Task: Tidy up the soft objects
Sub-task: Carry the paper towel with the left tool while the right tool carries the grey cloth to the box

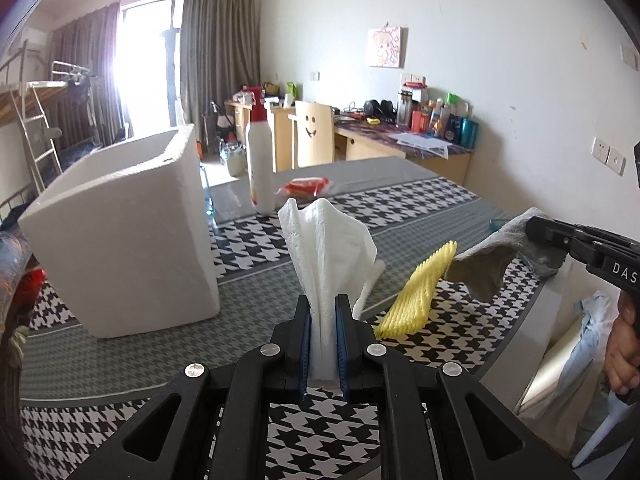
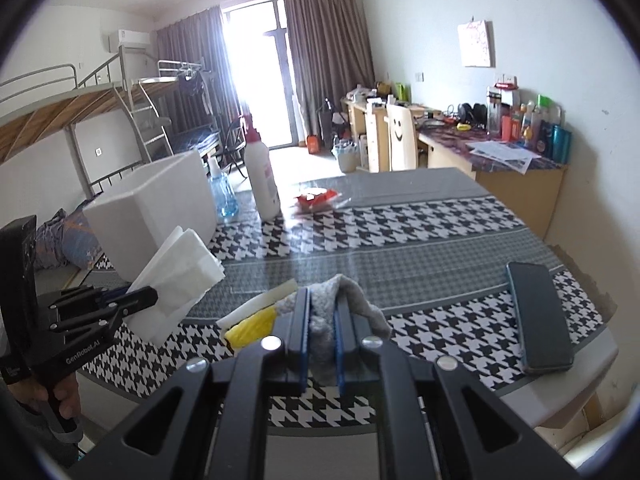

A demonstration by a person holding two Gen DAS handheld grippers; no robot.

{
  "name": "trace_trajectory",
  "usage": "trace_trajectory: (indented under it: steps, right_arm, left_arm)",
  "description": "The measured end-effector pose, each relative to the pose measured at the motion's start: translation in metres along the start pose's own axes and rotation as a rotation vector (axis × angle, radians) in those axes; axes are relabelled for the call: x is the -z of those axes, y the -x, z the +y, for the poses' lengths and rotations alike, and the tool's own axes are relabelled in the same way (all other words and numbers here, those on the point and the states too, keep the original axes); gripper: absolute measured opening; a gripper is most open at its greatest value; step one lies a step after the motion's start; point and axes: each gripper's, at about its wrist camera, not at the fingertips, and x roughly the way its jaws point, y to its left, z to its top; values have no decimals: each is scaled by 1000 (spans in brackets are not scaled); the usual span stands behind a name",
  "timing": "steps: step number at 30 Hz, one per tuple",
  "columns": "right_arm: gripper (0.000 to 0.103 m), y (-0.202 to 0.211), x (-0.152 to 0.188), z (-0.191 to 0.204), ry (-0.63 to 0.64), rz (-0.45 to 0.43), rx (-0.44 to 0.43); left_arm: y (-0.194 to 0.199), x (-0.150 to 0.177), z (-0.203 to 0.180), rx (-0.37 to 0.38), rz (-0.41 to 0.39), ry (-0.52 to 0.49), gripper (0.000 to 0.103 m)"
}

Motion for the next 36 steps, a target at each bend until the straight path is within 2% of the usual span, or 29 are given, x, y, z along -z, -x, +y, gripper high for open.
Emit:
trace_trajectory:
  steps: [9, 24, 36]
  right_arm:
    - [13, 19, -6, 7, 22, -65, 25]
    - [13, 34, -16, 21, 54, -130, 4]
    - [13, 23, -25, 32, 92, -131, -34]
  left_arm:
    - [15, -1, 1, -11, -34, 1, 12]
    - [42, -7, 9, -39, -96, 2, 12]
    - [56, -19, 12, -75, -144, -27, 12]
